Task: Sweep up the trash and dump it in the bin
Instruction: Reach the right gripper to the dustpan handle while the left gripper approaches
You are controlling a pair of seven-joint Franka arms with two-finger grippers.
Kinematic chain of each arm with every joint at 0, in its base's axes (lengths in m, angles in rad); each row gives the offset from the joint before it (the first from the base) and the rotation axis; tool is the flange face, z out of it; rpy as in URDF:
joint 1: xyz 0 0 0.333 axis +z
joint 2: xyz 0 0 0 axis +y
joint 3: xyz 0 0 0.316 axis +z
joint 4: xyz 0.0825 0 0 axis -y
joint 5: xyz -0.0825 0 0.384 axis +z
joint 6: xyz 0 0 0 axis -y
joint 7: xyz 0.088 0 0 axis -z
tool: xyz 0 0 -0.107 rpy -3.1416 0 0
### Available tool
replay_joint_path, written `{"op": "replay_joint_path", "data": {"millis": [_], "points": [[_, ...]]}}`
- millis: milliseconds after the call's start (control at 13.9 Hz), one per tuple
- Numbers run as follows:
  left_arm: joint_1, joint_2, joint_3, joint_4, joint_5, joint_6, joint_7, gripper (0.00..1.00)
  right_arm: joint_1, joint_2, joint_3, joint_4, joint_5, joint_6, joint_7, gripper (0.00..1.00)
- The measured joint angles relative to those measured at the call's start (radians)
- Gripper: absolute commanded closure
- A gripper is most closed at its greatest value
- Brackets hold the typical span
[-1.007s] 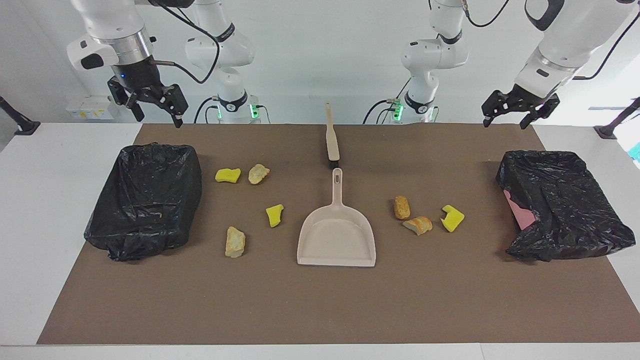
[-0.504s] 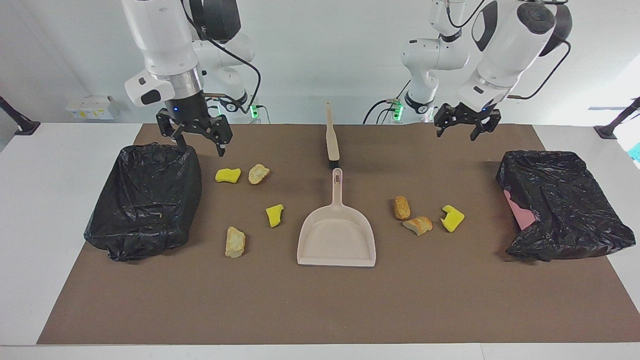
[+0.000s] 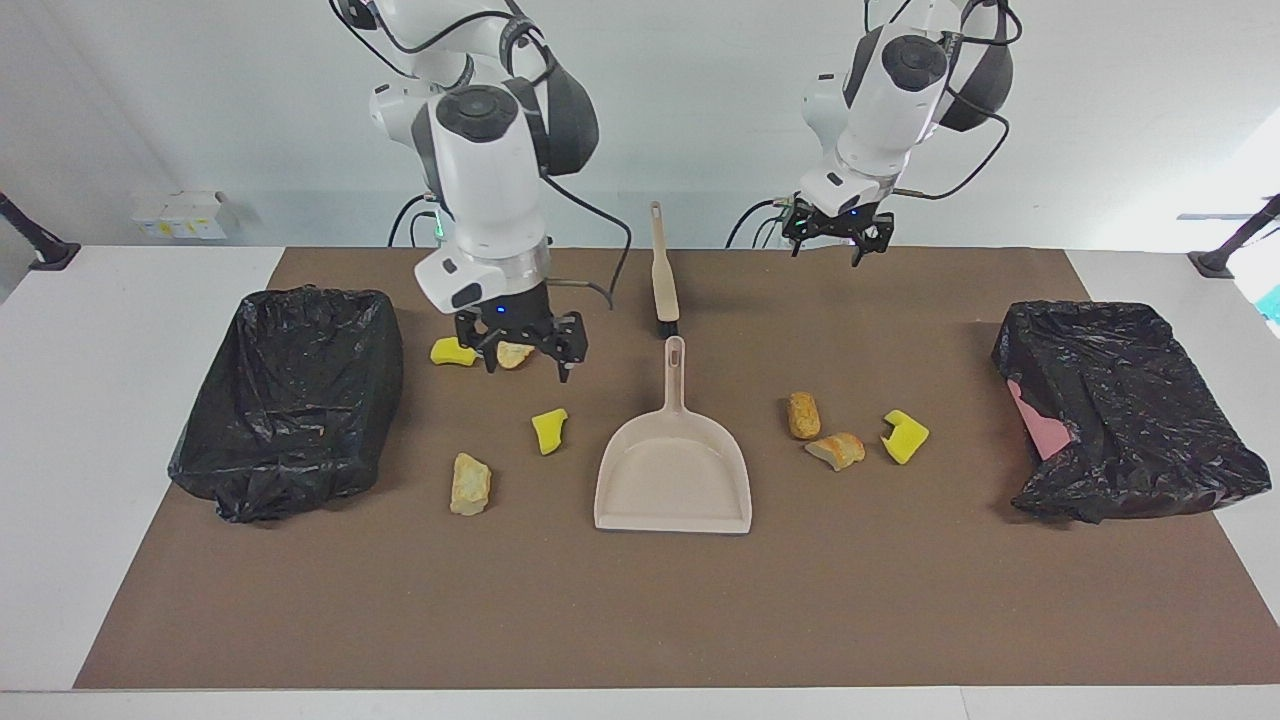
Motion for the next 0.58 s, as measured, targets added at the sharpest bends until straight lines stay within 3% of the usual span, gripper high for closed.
{"op": "replay_joint_path", "data": {"millis": [432,575], "points": [[-0.305,-0.031,-0.003,-0.195,-0.001,0.252,-0.314,0.0,0.17,0.106,0.001,-0.001,0.002,0.103,0.133,0.0],[-0.405,-0.03,-0.008,-0.263,-0.001,0.369,-0.423,0.0,0.216,0.146,0.002,-0.026,0.003,0.19,0.181,0.0]]}}
